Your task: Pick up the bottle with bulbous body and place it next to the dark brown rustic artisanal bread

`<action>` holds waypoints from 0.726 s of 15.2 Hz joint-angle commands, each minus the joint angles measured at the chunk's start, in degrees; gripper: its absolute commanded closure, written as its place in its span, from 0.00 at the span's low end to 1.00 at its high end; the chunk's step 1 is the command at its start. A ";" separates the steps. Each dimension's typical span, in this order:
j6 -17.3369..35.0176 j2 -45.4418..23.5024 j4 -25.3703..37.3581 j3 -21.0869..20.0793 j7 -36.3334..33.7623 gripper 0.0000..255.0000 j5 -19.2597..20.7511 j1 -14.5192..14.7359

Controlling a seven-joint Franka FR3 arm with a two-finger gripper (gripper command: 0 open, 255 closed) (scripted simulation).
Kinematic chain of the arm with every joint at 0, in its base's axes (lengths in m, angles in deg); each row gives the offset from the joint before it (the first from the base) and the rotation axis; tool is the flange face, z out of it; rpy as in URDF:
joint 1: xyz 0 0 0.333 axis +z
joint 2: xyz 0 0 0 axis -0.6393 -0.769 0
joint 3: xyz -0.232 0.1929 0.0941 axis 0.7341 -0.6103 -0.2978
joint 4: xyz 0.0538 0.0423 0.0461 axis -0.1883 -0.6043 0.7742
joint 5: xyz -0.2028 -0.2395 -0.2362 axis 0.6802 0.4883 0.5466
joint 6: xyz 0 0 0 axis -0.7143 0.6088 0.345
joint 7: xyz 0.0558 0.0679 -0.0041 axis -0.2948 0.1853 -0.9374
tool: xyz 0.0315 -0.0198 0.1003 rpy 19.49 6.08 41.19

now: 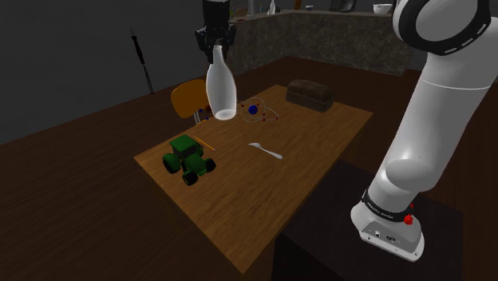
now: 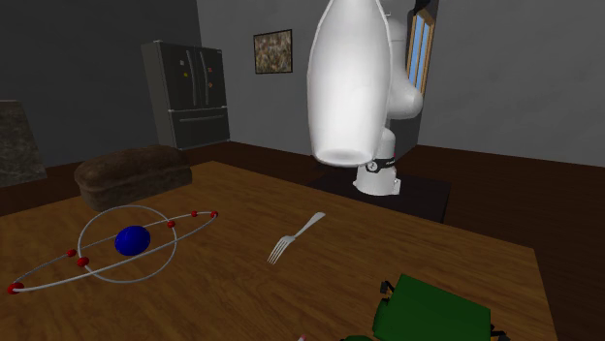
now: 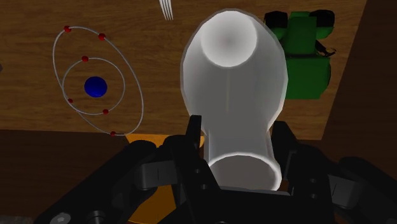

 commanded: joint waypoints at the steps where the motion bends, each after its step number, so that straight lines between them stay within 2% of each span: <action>1: -1.72 -0.48 2.17 -0.10 -0.06 1.00 0.16 0.15; 11: -11.97 -5.88 17.60 -0.63 -0.06 1.00 1.90 1.40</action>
